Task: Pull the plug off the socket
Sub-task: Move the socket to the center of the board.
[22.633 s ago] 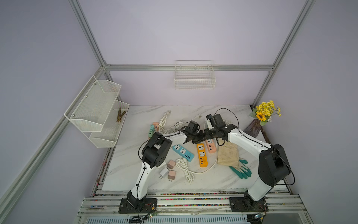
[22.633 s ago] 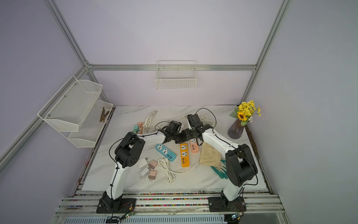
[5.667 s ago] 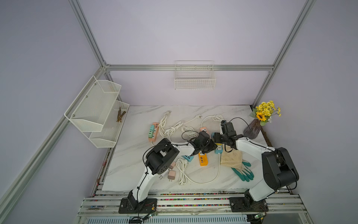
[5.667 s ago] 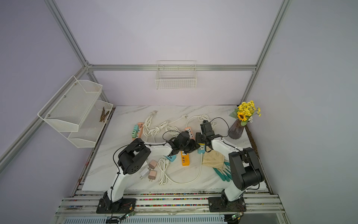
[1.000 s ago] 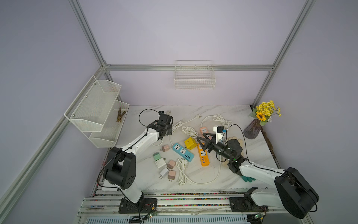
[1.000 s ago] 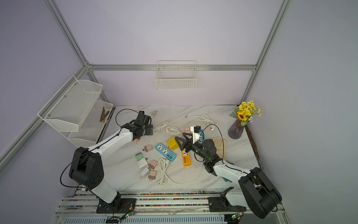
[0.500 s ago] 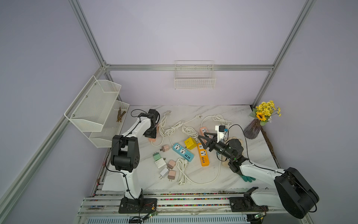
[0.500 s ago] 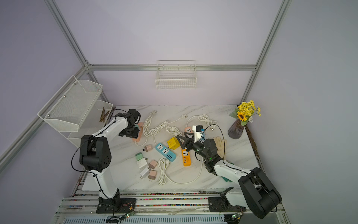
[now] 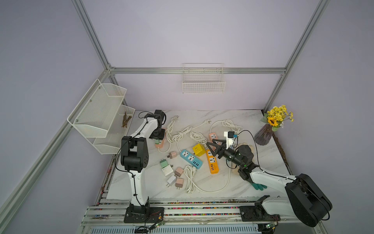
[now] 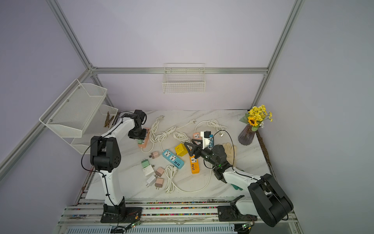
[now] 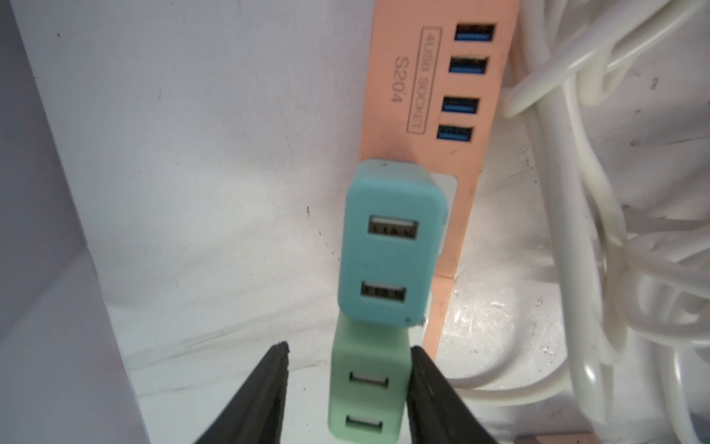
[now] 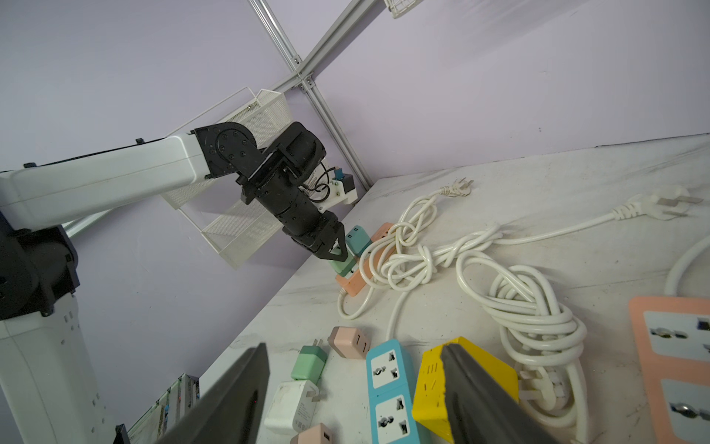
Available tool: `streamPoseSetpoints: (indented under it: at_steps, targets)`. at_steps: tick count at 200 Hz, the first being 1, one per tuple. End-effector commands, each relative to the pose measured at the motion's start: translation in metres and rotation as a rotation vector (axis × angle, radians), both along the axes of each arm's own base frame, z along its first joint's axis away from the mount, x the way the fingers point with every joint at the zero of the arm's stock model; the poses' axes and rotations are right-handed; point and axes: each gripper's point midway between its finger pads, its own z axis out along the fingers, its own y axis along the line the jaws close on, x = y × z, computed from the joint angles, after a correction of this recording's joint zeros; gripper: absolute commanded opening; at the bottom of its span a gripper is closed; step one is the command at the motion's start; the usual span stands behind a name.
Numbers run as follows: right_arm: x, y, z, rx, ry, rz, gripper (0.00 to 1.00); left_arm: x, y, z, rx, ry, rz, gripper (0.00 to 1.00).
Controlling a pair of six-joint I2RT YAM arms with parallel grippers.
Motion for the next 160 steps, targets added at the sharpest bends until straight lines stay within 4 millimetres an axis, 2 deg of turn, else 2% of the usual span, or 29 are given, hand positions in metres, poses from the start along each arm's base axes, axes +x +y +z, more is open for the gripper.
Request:
streamPoseSetpoints:
  at_steps: [1,30,47,86,132,135,160]
  targets:
    - [0.003,0.000,0.009,0.012,-0.025,0.002,0.76,0.006,-0.004,0.004,-0.049,-0.008,-0.003,0.44]
    - [0.003,0.000,0.009,0.013,-0.025,0.001,0.75,0.005,-0.016,0.005,-0.114,0.004,-0.019,0.29]
    - [0.004,0.000,0.008,0.012,-0.020,0.001,0.75,0.001,-0.025,0.010,-0.171,0.000,-0.028,0.23]
    - [0.007,0.007,0.002,0.012,0.016,0.035,0.75,-0.020,-0.069,0.021,-0.319,0.011,-0.123,0.19]
    - [-0.001,0.047,-0.005,0.071,0.115,0.303,0.72,-0.063,-0.113,0.020,-0.269,0.049,-0.258,0.18]
    - [0.000,0.051,-0.014,0.071,0.147,0.317,0.72,-0.066,-0.115,0.020,-0.265,0.052,-0.266,0.18]
    - [0.003,0.069,-0.035,0.063,0.261,0.383,0.69,-0.083,-0.130,0.022,-0.258,0.039,-0.313,0.18]
